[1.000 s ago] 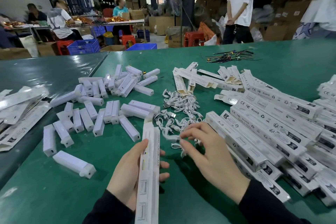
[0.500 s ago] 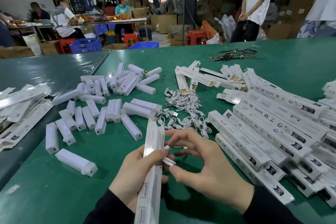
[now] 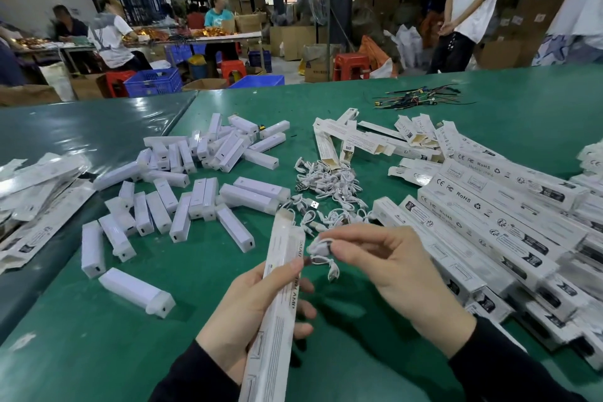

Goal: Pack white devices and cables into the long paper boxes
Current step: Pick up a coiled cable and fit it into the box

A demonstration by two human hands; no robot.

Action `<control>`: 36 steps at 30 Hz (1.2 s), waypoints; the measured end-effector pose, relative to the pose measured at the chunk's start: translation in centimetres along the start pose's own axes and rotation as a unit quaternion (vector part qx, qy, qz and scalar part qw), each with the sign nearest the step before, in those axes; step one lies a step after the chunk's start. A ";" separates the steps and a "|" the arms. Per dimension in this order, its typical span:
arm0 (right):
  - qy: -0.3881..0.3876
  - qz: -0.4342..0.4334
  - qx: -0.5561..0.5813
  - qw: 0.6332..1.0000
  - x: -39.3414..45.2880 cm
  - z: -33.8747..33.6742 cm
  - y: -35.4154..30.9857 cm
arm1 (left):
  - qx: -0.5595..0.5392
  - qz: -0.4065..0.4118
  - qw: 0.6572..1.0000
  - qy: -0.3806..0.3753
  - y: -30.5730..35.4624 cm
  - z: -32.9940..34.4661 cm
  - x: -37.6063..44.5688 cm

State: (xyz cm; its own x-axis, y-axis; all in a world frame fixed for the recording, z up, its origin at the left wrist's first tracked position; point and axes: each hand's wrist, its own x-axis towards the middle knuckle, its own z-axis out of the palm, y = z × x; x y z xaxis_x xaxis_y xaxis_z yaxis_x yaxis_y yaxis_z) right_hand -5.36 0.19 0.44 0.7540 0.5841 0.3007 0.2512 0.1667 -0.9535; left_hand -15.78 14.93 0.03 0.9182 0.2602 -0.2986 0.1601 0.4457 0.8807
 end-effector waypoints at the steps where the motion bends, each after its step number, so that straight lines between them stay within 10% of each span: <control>1: 0.024 -0.001 0.002 1.000 0.2 -0.3 -0.1 | 0.010 -0.003 1.000 -0.020 0.0 0.1 -0.1; 15: -0.061 0.006 -0.177 0.982 0.4 -2.2 -0.7 | 0.105 -0.059 0.986 -0.115 -0.5 0.4 -0.9; 36: 0.048 0.122 0.068 0.989 0.8 -2.7 -2.1 | 0.132 -0.023 0.973 -0.188 -0.7 0.2 -1.0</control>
State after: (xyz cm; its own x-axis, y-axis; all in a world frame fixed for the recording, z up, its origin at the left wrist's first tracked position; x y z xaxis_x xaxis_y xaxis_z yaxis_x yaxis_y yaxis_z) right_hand -3.62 -1.84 2.74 0.8381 0.5427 0.0550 -0.0249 0.1387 -0.9900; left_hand -16.75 14.21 -0.20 0.9676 -0.1079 -0.2282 0.2460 0.2013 0.9481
